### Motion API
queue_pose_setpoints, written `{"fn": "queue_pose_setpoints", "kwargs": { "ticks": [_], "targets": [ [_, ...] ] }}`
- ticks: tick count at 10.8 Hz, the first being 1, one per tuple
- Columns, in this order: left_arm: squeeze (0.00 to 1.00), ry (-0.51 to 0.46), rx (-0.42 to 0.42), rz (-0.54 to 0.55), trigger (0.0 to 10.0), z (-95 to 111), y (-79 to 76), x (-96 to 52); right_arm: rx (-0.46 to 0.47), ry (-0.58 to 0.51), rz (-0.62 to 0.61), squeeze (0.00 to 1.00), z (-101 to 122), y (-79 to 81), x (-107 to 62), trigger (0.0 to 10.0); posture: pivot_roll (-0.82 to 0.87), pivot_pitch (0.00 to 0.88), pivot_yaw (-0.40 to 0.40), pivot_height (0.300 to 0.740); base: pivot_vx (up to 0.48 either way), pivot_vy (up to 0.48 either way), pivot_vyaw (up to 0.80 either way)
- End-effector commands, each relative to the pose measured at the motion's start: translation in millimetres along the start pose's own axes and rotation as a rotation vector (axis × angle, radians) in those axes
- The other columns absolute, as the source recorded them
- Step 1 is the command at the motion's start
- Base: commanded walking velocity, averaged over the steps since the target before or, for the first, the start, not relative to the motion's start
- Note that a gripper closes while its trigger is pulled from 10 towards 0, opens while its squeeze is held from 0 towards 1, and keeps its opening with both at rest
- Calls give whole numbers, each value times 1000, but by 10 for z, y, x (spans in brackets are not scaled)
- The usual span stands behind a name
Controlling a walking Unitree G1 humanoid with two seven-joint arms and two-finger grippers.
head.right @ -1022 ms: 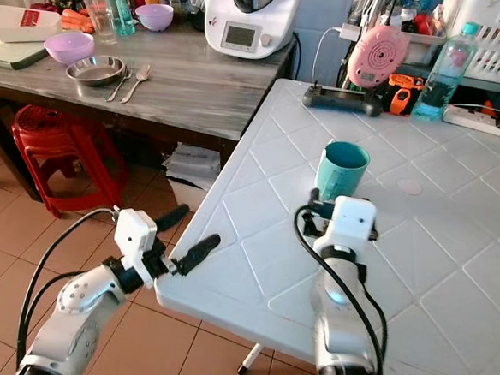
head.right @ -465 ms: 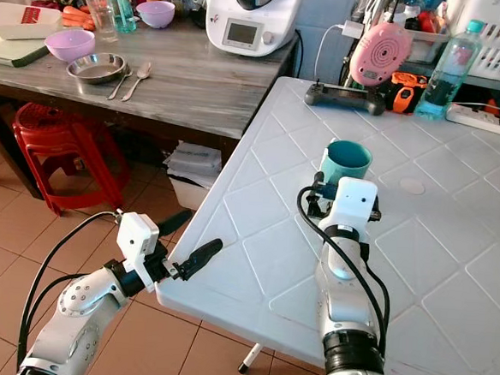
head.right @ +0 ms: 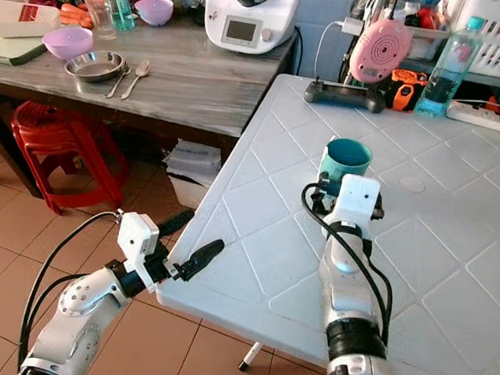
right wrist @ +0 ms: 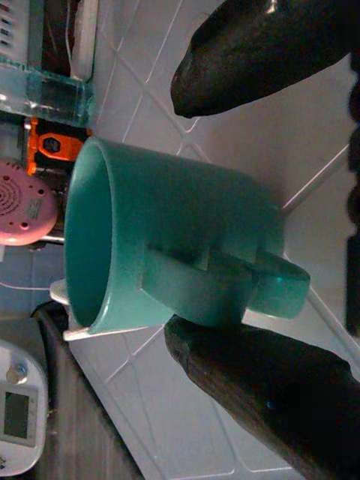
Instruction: Setting the table
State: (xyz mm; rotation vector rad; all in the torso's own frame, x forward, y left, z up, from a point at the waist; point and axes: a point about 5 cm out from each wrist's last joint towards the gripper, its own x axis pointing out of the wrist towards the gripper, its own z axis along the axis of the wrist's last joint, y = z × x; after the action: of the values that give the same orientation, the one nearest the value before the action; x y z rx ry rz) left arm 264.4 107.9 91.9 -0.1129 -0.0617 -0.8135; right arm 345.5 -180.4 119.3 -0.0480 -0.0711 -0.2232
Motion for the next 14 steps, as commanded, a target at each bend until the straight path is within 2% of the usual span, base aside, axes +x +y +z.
{"fn": "queue_pose_setpoints", "kwargs": {
  "ticks": [1,4,14],
  "targets": [
    [0,-15,5,-9,10000,45,-10,0,8,-14,-15,0,33,-11,33,2471,75,80,37,740,0,0,0],
    [0,-14,0,-12,10000,47,-9,5,6,-12,-24,0,17,-33,38,0,72,82,38,740,0,0,0],
    [0,-31,-5,-30,10000,86,-33,49,-8,-31,-30,0,20,-52,53,0,68,74,40,740,0,0,0]
  ]
}}
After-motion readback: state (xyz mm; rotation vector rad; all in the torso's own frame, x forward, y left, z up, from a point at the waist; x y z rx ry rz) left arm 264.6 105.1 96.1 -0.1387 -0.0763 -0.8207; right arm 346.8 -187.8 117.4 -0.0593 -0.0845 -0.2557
